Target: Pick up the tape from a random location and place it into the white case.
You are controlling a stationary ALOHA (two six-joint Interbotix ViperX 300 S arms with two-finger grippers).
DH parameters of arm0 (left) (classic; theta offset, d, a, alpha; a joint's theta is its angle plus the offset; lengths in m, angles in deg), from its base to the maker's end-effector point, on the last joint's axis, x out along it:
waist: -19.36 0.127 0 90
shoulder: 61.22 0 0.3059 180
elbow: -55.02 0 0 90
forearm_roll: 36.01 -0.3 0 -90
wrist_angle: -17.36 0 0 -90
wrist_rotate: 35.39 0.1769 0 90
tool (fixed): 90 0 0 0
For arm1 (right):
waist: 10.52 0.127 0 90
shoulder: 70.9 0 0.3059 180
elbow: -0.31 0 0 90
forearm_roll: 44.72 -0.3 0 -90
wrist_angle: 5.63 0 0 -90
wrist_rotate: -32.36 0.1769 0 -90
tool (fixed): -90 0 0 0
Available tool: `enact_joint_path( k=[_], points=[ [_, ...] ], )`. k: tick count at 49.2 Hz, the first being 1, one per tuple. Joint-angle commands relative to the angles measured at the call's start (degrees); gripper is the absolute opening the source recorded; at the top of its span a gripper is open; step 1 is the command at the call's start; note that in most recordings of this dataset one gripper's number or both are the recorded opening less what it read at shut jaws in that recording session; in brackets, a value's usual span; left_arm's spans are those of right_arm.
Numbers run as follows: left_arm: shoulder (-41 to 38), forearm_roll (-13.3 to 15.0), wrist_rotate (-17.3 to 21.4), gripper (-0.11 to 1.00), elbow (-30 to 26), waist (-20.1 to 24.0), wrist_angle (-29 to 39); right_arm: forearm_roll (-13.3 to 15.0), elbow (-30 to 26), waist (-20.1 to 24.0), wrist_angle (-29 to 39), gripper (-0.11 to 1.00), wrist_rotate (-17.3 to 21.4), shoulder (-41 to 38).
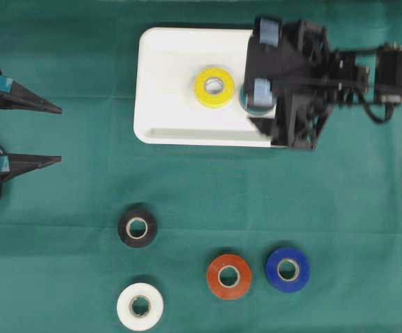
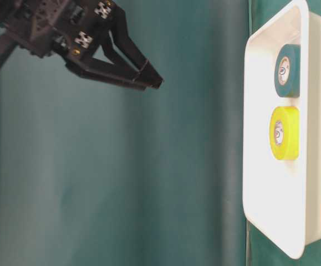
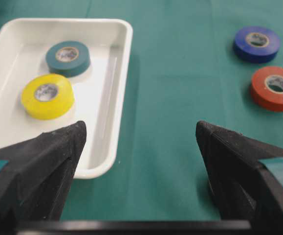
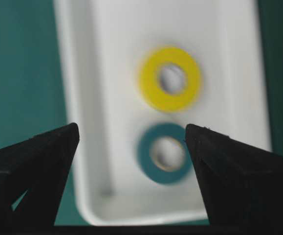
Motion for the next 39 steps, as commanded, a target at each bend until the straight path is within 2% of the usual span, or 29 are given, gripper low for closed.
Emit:
enact_joint_path(
  k=[1, 9, 20, 39],
  points=[
    [-0.4, 0.1, 0.0, 0.94, -0.7, -0.1, -0.3, -0.1, -0.5, 2.8, -1.2, 0.87, 1.1, 1.2],
    [-0.4, 0.1, 0.0, 0.94, -0.7, -0.1, -0.3, -0.1, -0.5, 6.6, -2.9, 0.87, 2.2, 1.2],
    [-0.4, 0.0, 0.0, 0.94, -0.7, -0.1, -0.3, -0.1, 1.4, 7.4, -3.4, 0.87, 2.2, 3.4],
    [-0.3, 0.1, 0.0, 0.94, -0.7, -0.1, -0.3, -0.1, 15.3, 7.4, -12.7, 0.87, 2.3, 21.2]
  ],
)
